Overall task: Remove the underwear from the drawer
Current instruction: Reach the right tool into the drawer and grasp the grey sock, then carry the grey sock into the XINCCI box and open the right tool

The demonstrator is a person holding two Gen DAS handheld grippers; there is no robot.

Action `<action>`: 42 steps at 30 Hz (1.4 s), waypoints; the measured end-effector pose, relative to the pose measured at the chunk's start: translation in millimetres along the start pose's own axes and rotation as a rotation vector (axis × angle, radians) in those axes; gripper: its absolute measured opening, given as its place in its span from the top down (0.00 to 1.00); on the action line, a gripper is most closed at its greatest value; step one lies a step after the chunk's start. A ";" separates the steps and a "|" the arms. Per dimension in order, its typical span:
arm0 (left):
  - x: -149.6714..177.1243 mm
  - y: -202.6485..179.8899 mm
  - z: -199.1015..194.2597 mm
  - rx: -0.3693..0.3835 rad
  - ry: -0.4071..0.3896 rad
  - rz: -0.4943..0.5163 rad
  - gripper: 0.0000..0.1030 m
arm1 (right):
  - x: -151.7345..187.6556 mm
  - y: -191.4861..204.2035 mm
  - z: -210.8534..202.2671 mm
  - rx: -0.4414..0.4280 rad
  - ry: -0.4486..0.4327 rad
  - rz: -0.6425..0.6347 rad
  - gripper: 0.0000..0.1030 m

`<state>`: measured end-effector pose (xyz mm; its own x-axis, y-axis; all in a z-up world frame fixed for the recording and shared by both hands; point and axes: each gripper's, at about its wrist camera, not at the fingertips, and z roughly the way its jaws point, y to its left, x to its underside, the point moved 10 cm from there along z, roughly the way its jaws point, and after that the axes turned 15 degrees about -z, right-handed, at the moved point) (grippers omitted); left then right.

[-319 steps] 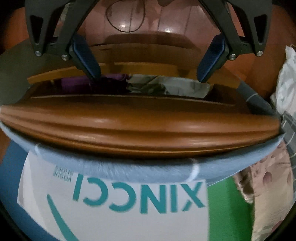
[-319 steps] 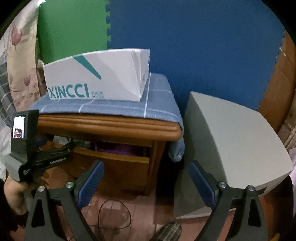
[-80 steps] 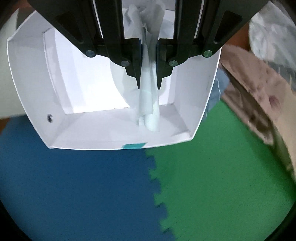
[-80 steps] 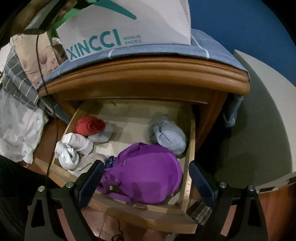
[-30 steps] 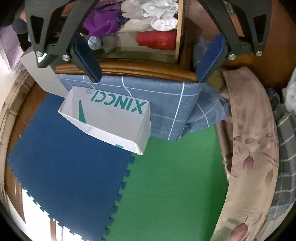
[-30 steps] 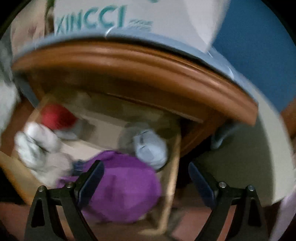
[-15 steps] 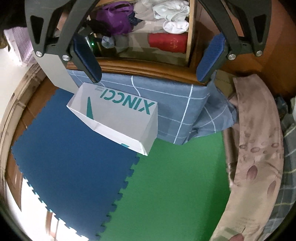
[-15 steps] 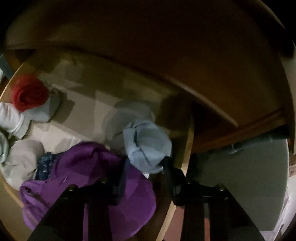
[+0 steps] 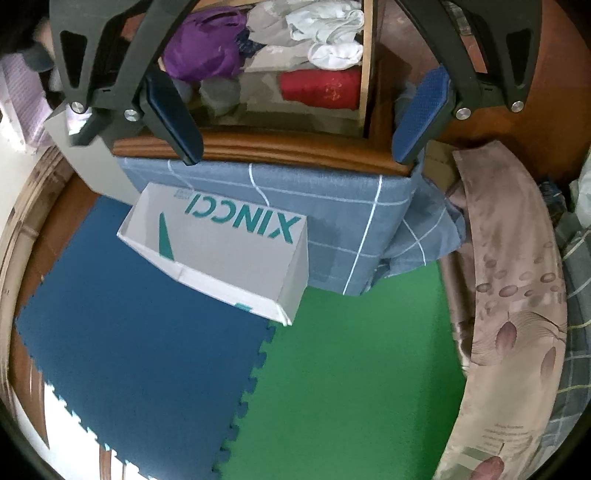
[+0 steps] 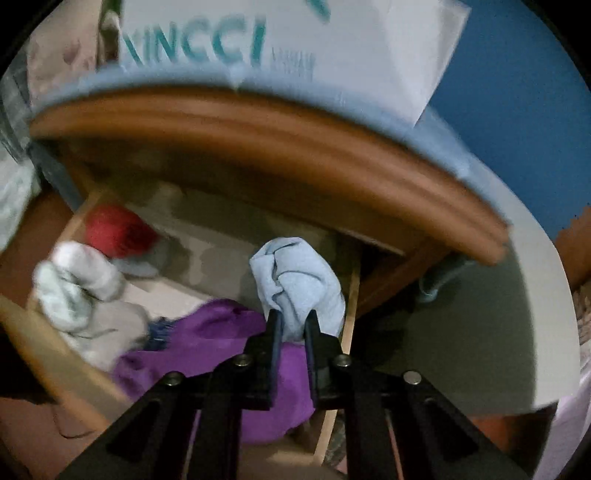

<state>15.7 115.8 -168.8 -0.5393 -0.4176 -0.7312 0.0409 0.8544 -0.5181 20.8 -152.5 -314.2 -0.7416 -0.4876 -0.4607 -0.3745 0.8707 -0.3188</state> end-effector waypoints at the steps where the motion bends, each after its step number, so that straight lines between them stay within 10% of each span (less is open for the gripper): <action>1: 2.5 -0.4 2.0 -0.008 0.004 0.010 0.02 | -1.9 1.2 -16.0 0.006 -0.029 0.011 0.89; 18: 45.3 13.0 41.8 -0.129 0.147 0.091 0.02 | -59.5 -29.2 -173.8 0.073 -0.216 0.209 0.89; 42: 56.4 28.1 46.6 -0.144 0.221 0.049 0.02 | -73.0 -42.8 -227.3 0.143 -0.255 0.262 0.89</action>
<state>25.7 101.9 -245.3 -0.7108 -0.3101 -0.6313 -0.0397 0.9138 -0.4042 -35.6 -139.7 -78.7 -0.6330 -0.2659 -0.7271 -0.0959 0.9589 -0.2671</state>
